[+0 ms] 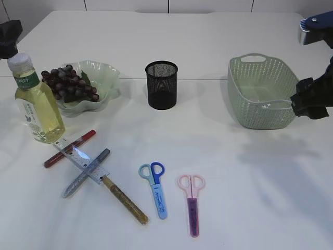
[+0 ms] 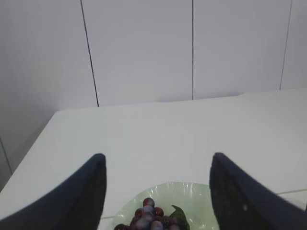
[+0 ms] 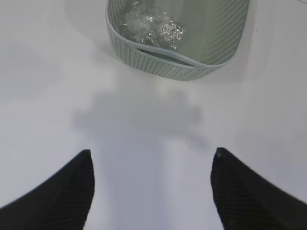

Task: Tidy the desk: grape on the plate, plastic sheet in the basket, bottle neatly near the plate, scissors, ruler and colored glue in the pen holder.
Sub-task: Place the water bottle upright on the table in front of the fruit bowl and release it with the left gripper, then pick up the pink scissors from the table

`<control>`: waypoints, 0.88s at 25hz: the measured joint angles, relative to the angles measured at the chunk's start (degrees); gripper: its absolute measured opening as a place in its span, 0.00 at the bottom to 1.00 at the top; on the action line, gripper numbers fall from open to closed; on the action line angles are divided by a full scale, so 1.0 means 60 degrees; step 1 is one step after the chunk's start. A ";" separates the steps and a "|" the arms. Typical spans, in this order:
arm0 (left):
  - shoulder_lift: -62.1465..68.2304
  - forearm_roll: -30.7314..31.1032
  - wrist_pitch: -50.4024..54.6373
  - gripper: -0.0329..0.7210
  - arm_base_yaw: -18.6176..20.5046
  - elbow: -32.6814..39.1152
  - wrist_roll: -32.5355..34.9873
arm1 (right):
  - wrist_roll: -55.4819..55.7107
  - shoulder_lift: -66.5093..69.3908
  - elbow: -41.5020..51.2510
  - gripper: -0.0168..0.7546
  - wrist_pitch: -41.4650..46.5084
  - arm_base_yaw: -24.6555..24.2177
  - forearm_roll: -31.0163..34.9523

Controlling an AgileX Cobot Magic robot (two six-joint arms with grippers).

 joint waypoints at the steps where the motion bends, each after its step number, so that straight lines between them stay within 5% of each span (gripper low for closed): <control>1: -0.0149 -0.0079 0.0296 0.69 0.0000 0.0000 -0.0112 | 0.0000 0.0000 0.0000 0.78 0.0105 0.0000 0.0021; 12: -0.2376 0.0361 0.5531 0.65 -0.0137 0.0020 -0.1829 | 0.0000 0.0000 -0.0980 0.78 0.2631 0.0000 0.0580; 22: -0.5256 -0.0324 1.1192 0.56 -0.1394 0.0057 -0.1904 | -0.0017 0.0000 -0.0997 0.78 0.4028 0.0000 0.1484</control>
